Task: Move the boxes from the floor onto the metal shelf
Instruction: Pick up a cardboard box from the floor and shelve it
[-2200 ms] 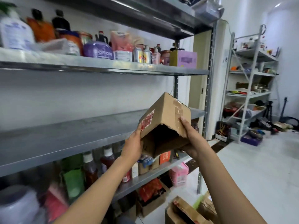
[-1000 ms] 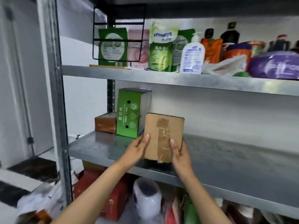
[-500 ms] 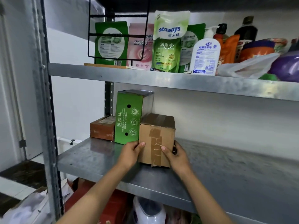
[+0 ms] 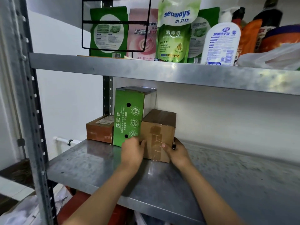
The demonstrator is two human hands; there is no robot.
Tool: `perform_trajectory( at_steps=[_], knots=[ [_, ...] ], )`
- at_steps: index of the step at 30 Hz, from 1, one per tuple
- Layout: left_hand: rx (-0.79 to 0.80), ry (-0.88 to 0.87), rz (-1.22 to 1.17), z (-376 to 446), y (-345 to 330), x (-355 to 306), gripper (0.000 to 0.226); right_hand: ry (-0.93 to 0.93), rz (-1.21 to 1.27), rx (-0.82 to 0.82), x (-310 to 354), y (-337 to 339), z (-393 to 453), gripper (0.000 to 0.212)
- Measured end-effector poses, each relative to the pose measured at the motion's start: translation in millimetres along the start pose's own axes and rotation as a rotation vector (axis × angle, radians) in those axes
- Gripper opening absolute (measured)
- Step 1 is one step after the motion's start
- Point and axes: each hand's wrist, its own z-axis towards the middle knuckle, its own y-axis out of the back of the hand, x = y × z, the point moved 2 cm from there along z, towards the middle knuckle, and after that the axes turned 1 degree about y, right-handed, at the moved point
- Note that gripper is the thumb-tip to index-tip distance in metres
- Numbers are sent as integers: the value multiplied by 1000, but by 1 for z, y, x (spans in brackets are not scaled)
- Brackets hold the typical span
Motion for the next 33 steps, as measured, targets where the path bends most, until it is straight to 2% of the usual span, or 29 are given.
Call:
perform_trajectory(
  at_steps=[2,3,5,8,11,14,22,26,28,31,33],
  knots=[
    [64,-142,27,3,-9,-5,15,-27,4,-4,1,0,9,43],
    [128,-224,66,4,-15,-8,20,-39,4,-4,0,-1,13,43],
    [266,-352,212,4,-25,-13,44,-68,52,20,-1,1,20,39],
    [312,-410,411,5,-39,-15,55,-131,212,90,-6,4,29,26],
    [343,-430,466,5,-51,-15,60,-227,290,90,-12,9,40,23],
    [344,-468,468,5,-54,-20,65,-252,263,57,-12,15,46,24],
    [334,-474,527,1,-54,-27,58,-164,-28,5,4,30,31,35],
    [326,-470,604,-7,-52,-33,56,-123,-295,10,9,40,8,39],
    [317,-498,628,-14,-47,-40,55,-95,-397,32,7,46,-5,48],
    [286,-549,630,-26,-40,-52,59,22,-692,71,6,59,-24,57],
    [319,-579,612,-36,-36,-62,60,70,-808,68,8,72,-40,58]
  ],
)
